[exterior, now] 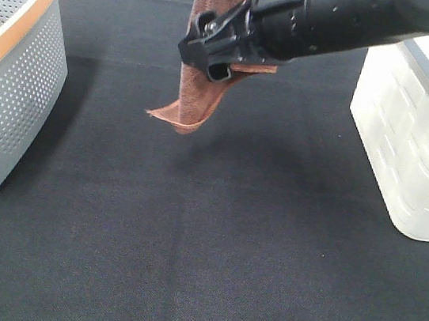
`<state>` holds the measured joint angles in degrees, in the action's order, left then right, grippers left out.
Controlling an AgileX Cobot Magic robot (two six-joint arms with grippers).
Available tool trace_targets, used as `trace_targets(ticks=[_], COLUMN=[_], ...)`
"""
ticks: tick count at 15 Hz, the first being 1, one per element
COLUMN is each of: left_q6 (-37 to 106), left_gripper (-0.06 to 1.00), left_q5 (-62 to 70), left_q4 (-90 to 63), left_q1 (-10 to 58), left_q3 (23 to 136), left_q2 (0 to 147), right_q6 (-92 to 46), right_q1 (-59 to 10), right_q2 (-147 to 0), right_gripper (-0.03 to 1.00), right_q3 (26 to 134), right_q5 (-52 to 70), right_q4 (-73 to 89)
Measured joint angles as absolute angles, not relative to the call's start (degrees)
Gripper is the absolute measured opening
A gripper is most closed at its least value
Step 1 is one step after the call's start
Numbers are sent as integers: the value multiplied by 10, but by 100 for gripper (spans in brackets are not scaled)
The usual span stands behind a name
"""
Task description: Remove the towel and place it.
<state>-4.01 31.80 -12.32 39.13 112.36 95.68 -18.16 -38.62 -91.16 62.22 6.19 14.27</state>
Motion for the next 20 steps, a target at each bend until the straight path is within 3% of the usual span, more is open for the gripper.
trace_targets(ticks=[4, 8, 13, 15, 20], left_q6=[-38, -37, -30, -28, -28], left_gripper=[0, 0, 0, 0, 0], left_q5=[319, 333, 336, 337, 337], left_q4=[-127, -128, -124, -107, -65], left_q1=[391, 391, 391, 391, 391], left_q3=[1124, 1124, 1124, 1124, 1124], left_q2=[957, 957, 957, 957, 957], right_q6=[-182, -171, -170, -170, -170], right_q1=[-385, -358, -356, -356, -356], right_q2=[-917, -917, -917, -917, -917], right_gripper=[86, 74, 40, 31, 31], right_q3=[622, 622, 622, 622, 622], right_q5=[46, 41, 63, 85, 98], right_q4=[140, 140, 133, 132, 132])
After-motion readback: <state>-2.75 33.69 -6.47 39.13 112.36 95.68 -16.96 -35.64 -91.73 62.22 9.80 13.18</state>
